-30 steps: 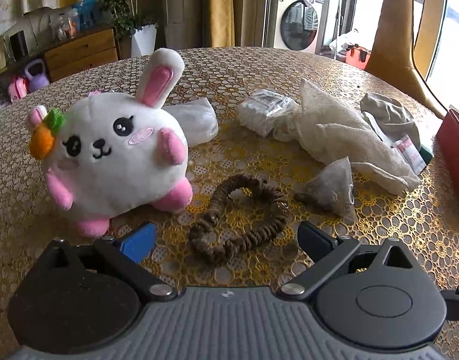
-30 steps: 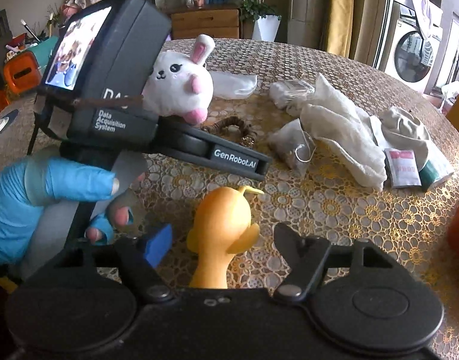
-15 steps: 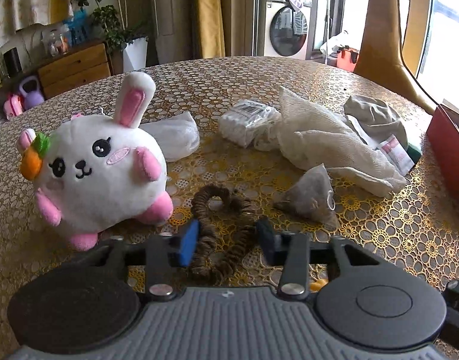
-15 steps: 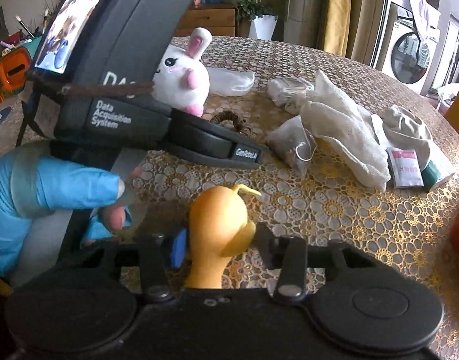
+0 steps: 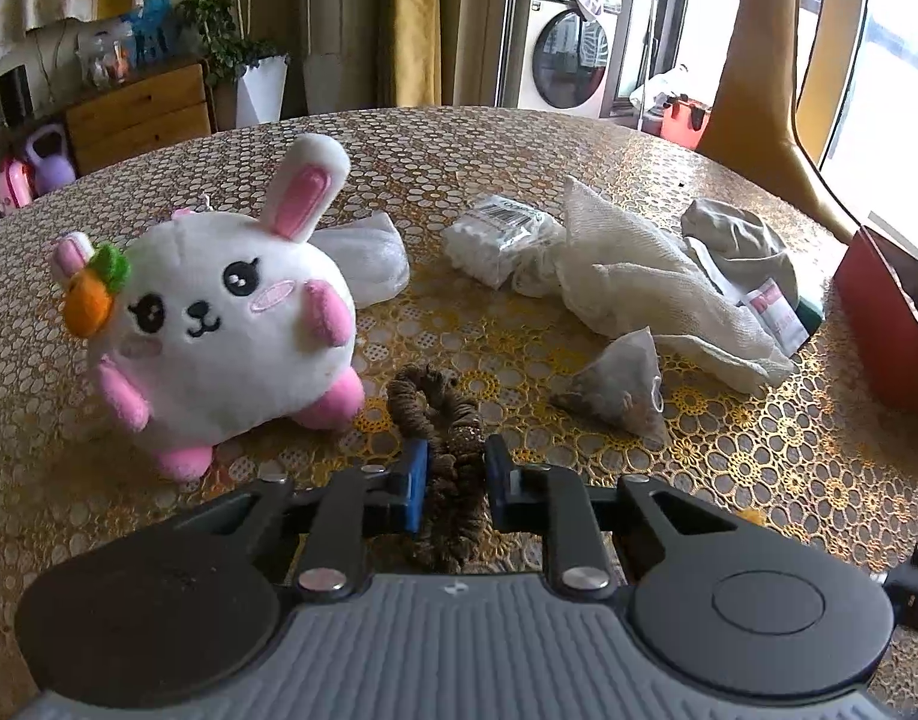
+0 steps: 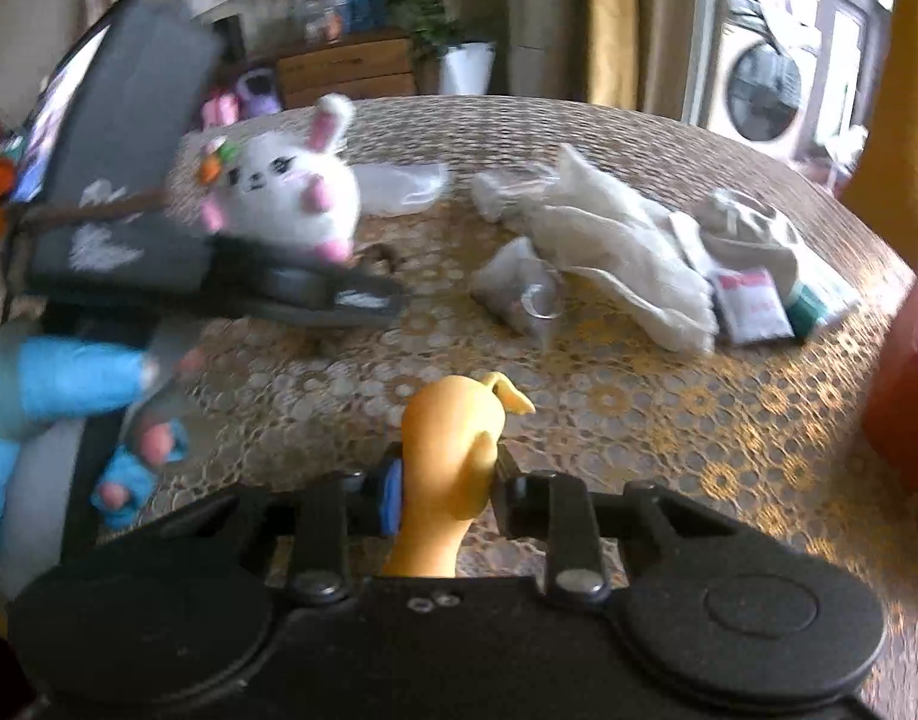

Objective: Organize soft objects
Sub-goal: 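Carry bracelet and yellow toy into the orange-red box with both tools, then open both tools to release bracelet and toy, then lift away, then grasp the white mesh bag with left tool while right tool grasps small pouch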

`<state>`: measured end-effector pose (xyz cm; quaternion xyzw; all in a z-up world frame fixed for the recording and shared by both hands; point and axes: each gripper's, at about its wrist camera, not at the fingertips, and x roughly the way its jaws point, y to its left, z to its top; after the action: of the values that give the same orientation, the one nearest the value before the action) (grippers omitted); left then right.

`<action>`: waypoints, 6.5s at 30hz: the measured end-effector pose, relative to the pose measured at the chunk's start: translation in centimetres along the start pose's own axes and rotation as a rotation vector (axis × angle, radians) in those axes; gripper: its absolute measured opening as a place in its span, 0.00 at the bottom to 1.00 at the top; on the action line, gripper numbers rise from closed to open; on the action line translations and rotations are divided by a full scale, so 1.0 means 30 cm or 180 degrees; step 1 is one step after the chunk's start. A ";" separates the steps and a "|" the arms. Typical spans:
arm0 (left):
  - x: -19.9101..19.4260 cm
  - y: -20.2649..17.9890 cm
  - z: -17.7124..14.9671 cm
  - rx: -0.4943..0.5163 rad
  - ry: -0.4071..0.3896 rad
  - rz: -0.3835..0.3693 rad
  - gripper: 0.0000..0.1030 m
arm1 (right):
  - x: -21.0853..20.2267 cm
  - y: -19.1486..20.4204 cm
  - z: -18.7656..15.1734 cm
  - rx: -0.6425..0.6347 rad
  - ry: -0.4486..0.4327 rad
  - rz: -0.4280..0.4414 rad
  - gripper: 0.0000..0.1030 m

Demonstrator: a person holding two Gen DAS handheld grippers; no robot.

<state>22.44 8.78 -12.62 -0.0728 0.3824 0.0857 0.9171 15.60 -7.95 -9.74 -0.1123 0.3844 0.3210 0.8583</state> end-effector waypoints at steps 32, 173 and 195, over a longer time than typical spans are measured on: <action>-0.374 -0.128 0.029 0.0107 -0.0201 -0.0681 0.19 | -0.426 -0.142 0.069 0.0361 -0.0725 -0.0282 0.26; -0.364 -0.305 0.212 0.0478 -0.0114 -0.1249 0.94 | -0.446 -0.378 0.194 0.0968 -0.0586 -0.0425 0.91; -0.158 0.151 0.484 -0.0031 0.0432 -0.1069 0.97 | -0.282 -0.229 0.266 0.0675 -0.0409 0.0019 0.94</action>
<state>28.21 15.59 0.57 -0.1456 0.4255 -0.0720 0.8903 20.45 -13.65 1.51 0.0011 0.3607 0.2876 0.8872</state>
